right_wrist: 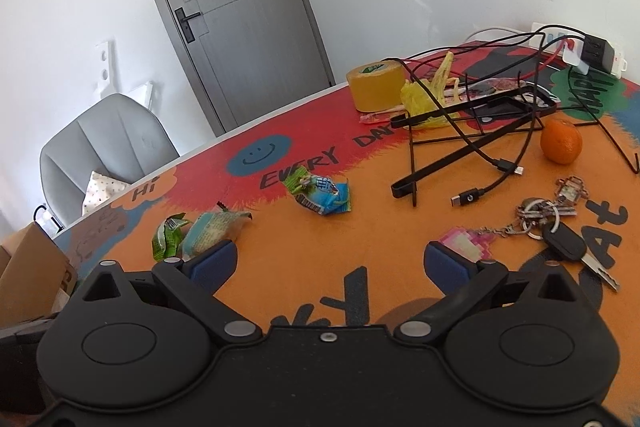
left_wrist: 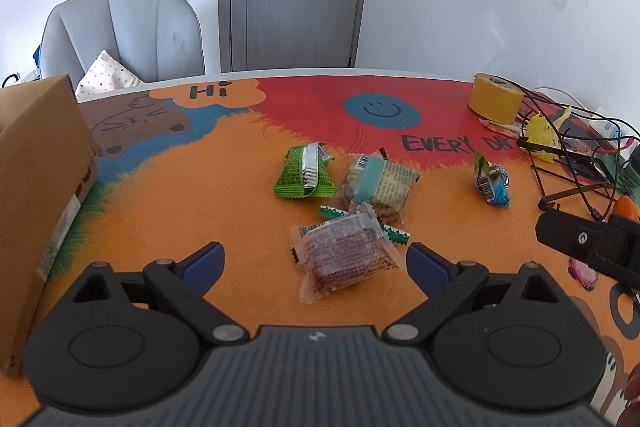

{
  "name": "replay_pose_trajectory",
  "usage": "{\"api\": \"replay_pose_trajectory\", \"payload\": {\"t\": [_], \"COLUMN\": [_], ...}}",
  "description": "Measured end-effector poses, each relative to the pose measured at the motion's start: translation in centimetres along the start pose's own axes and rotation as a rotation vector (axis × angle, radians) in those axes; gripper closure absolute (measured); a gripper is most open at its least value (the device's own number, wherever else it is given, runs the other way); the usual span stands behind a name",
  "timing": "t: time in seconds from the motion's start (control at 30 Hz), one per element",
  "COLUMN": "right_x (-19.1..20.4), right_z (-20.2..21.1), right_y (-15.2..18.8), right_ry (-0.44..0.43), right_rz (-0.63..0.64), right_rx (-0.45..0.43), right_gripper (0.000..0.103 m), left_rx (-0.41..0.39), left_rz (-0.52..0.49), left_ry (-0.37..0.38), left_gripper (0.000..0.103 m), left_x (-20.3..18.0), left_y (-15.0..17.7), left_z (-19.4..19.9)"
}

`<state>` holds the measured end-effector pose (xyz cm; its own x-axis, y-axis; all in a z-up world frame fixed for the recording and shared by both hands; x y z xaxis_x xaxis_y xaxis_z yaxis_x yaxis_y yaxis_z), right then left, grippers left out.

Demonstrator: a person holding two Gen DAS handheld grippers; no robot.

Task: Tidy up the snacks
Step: 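Move both tools back from the box toward the remaining snacks on the table, then grasp the clear purple-filled bag with the left tool while the right tool grasps the blue-green candy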

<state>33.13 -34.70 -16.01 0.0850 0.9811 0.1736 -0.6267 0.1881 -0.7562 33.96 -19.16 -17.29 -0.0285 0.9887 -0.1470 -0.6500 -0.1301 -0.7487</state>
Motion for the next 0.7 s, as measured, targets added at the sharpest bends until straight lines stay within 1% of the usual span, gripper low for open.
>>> {"api": "replay_pose_trajectory", "payload": {"t": [0.07, 0.13, 0.17, 0.2, 0.23, 0.27, 0.3, 0.4, 0.5, 0.7], "right_x": [0.3, 0.5, 0.5, 0.6, 0.6, 0.7, 0.8, 1.2, 1.7, 2.1], "right_z": [-0.4, -0.7, -0.9, -1.2, -1.4, -1.6, -1.8, -2.4, -3.1, -4.4], "right_y": [-0.3, -0.6, -0.7, -0.9, -1.0, -1.2, -1.5, -2.1, -2.6, -3.1], "right_ry": [-0.009, -0.009, -0.007, -0.004, -0.002, -0.003, -0.004, 0.0, -0.008, -0.011], "right_rz": [0.005, 0.013, 0.015, 0.016, 0.018, 0.021, 0.025, 0.043, 0.064, 0.072], "right_rx": [-0.001, -0.003, -0.004, -0.004, -0.003, -0.005, -0.009, -0.02, -0.024, -0.014], "right_gripper": [0.002, 0.002, 0.002, 0.004, 0.007, 0.008, 0.008, 0.009, 0.012, 0.015], "left_rx": [0.003, 0.004, 0.008, 0.015, 0.015, 0.002, 0.006, 0.009, -0.005, -0.037], "left_rz": [0.006, 0.003, 0.004, 0.011, 0.02, 0.016, 0.018, 0.037, 0.039, 0.062], "left_ry": [0.0, -0.007, -0.014, -0.006, 0.009, 0.005, 0.003, 0.028, 0.016, -0.021], "left_gripper": [0.005, 0.008, 0.015, 0.029, 0.036, 0.054, 0.065, 0.071, 0.072, 0.075], "left_x": [-0.1, -0.1, -0.1, 0.0, 0.0, 0.0, 0.0, 0.3, 0.9, 2.6], "left_y": [0.0, 0.1, 0.2, 0.3, 0.3, 0.2, 0.1, -0.1, -0.5, -1.5], "left_z": [-0.5, -1.0, -1.3, -1.5, -1.6, -1.5, -1.5, -1.4, -1.0, -0.5]}}
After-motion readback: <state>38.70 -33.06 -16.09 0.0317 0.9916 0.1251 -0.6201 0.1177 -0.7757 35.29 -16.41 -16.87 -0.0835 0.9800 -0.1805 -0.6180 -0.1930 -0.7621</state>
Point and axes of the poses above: each gripper's, at about its wrist camera, not at the fingertips, and z roughly against the way its jaws point, x to its left, y to its underside, the point moved 7 cm from there along -z, roughly the way its jaws point, and after that the axes turned 7 degrees about y, right-handed, at the moved point
